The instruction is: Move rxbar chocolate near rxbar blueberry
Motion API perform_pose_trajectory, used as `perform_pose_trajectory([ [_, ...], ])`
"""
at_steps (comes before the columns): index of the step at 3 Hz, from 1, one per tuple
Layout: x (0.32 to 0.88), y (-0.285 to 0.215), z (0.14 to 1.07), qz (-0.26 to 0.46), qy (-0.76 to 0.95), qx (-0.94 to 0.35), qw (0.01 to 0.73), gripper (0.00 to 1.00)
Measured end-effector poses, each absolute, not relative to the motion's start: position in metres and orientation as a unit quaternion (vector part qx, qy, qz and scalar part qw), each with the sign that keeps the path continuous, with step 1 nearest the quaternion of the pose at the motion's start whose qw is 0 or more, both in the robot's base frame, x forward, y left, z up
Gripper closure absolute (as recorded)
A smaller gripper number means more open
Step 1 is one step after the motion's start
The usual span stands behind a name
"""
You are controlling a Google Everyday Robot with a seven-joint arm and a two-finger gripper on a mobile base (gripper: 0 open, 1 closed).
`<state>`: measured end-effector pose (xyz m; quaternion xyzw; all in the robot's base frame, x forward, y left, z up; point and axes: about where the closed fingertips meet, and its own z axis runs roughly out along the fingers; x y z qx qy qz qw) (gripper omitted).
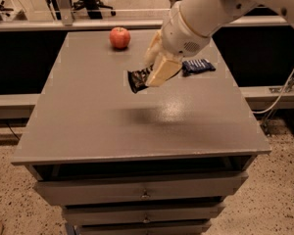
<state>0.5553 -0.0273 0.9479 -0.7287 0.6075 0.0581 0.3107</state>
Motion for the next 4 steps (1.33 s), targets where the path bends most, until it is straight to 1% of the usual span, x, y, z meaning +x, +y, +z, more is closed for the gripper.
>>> perform_pose_trajectory([
  [2, 0.654, -0.123, 0.895, 0.033, 0.640, -0.697, 0.323, 1.00],
  [3, 0.680, -0.167, 0.876, 0.025, 0.663, -0.674, 0.325, 1.00],
  [4, 0.687, -0.198, 0.868, 0.019, 0.677, -0.659, 0.327, 1.00],
])
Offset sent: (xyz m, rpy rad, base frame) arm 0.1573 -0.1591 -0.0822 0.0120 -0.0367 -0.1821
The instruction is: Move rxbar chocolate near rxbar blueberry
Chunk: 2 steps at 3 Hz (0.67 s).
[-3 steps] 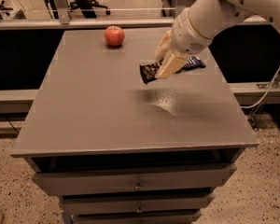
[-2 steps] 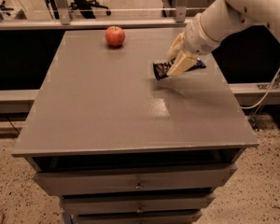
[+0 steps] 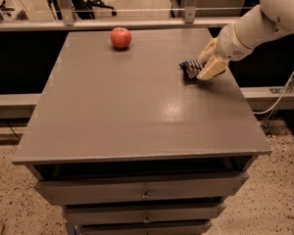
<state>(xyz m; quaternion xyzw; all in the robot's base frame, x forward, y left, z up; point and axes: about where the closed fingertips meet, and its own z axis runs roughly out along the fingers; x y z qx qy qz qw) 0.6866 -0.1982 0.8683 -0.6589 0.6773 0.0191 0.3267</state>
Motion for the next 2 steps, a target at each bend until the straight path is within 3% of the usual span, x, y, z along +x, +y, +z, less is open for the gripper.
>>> perform_pose_trajectory([
  [2, 0.678, -0.239, 0.858, 0.019, 0.703, -0.637, 0.316, 1.00],
])
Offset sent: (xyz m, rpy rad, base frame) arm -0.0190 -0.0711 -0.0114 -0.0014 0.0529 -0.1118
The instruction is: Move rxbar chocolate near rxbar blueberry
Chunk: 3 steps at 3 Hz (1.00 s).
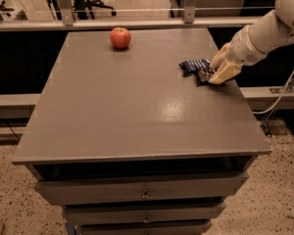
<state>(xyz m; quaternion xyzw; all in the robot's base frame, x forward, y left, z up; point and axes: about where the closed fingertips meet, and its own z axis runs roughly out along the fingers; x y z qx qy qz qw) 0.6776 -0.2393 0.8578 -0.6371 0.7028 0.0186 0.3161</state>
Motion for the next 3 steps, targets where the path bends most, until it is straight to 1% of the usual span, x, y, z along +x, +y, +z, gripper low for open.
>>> perform_pose_trajectory([
  [1, 0.6723, -0.2488, 0.8536, 0.023, 0.711, -0.631, 0.309, 0.83],
  [3, 0.6685, -0.2483, 0.8494, 0.034, 0.713, -0.633, 0.301, 0.36],
])
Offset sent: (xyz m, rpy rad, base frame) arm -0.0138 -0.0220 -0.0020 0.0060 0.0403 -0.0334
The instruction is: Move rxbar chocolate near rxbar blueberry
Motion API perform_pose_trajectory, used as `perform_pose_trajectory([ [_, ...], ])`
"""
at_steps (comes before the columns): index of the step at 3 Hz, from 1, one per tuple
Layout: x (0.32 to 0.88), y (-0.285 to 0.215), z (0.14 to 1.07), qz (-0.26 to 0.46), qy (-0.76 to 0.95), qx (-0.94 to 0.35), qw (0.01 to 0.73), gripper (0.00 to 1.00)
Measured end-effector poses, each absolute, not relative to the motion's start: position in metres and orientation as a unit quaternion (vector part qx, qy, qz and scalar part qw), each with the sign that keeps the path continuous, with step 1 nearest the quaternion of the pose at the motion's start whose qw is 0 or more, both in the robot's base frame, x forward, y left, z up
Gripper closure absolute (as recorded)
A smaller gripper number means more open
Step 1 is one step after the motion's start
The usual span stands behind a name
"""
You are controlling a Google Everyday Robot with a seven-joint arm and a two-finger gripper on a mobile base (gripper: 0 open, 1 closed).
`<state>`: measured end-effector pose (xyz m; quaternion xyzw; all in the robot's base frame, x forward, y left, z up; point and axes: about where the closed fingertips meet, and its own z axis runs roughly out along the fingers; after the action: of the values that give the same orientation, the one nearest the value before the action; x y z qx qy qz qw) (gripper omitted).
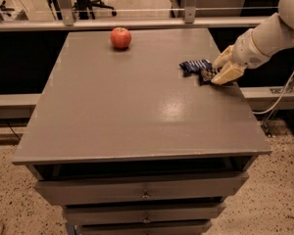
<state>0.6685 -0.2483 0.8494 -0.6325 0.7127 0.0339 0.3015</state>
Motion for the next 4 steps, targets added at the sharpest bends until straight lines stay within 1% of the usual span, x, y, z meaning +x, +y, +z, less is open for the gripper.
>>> perform_pose_trajectory([
  [1, 0.669, -0.235, 0.859, 0.040, 0.702, -0.641, 0.309, 0.05],
  [2, 0.660, -0.229, 0.876, 0.035, 0.698, -0.640, 0.320, 0.00],
  [3, 0.632, -0.225, 0.912, 0.035, 0.695, -0.616, 0.368, 0.00],
  [4, 0.591, -0.225, 0.956, 0.033, 0.679, -0.586, 0.442, 0.00],
])
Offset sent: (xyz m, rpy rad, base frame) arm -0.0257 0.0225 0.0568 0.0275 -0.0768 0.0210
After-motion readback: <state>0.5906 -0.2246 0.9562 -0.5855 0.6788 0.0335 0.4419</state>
